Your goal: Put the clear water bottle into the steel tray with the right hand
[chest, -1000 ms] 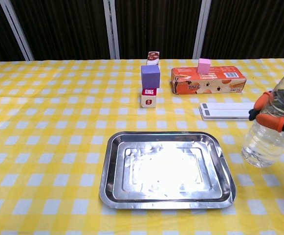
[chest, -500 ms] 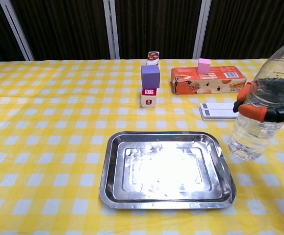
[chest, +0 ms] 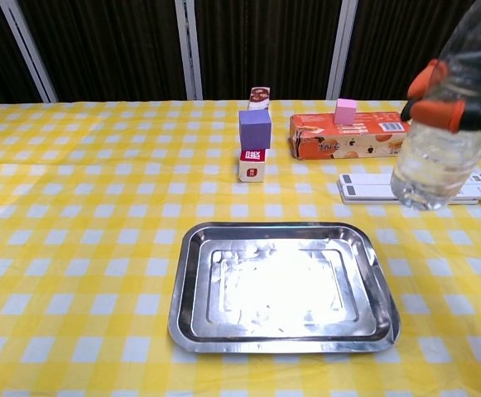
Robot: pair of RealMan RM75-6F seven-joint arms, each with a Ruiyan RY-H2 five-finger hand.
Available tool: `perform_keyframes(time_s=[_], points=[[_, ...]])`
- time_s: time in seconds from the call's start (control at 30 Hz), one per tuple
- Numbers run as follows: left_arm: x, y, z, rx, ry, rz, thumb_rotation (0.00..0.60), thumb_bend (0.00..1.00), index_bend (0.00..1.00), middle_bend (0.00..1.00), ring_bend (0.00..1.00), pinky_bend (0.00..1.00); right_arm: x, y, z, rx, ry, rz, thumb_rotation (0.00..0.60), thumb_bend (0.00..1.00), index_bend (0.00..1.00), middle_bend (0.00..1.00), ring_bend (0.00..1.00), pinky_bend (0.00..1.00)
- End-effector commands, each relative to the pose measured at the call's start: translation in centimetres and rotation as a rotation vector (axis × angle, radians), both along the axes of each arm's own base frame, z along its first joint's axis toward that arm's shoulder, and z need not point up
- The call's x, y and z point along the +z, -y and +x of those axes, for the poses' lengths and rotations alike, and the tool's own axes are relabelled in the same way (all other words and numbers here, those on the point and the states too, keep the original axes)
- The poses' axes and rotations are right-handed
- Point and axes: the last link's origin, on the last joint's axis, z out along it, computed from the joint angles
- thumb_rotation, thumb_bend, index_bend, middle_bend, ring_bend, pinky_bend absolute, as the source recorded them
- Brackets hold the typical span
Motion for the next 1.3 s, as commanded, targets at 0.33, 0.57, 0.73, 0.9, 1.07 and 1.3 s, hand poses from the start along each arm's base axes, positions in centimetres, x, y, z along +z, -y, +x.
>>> perform_keyframes(time_s=[0.33, 0.57, 0.73, 0.9, 1.07, 1.3], points=[[0.0, 0.1, 0.1, -0.002, -0.001, 0.002, 0.6, 0.2, 0.16, 0.0, 0.0, 0.0, 1.5, 0.1, -0.4, -0.05, -0.048, 0.024, 0.6, 0.81, 0.84, 0.62, 0.27, 0.0], [-0.2, 0.1, 0.1, -0.002, -0.003, -0.002, 0.6, 0.2, 0.16, 0.0, 0.0, 0.0, -2.0, -0.7, -2.5, -0.083, -0.037, 0.123, 0.6, 0.81, 0.84, 0.62, 0.27, 0.0], [0.0, 0.1, 0.1, -0.002, 0.001, 0.003, 0.6, 0.2, 0.16, 0.0, 0.0, 0.0, -2.3, -1.0, -3.2, -0.085, -0.019, 0.122, 0.6, 0.81, 0.84, 0.62, 0.27, 0.0], [0.0, 0.1, 0.1, -0.002, 0.002, 0.002, 0.6, 0.2, 0.16, 0.0, 0.0, 0.0, 0.3, -1.1, -1.1, -0.009, 0.013, 0.033, 0.6, 0.82, 0.84, 0.62, 0.27, 0.0], [-0.1, 0.1, 0.1, -0.005, 0.0, -0.002, 0.6, 0.2, 0.16, 0.0, 0.0, 0.0, 2.8, -1.5, 1.0, 0.084, 0.053, -0.064, 0.6, 0.82, 0.84, 0.62, 0.28, 0.0], [0.2, 0.2, 0.0, 0.0, 0.007, 0.008, 0.6, 0.2, 0.16, 0.0, 0.0, 0.0, 4.1, -1.8, 1.2, 0.087, 0.023, -0.119, 0.6, 0.82, 0.84, 0.62, 0.28, 0.0]])
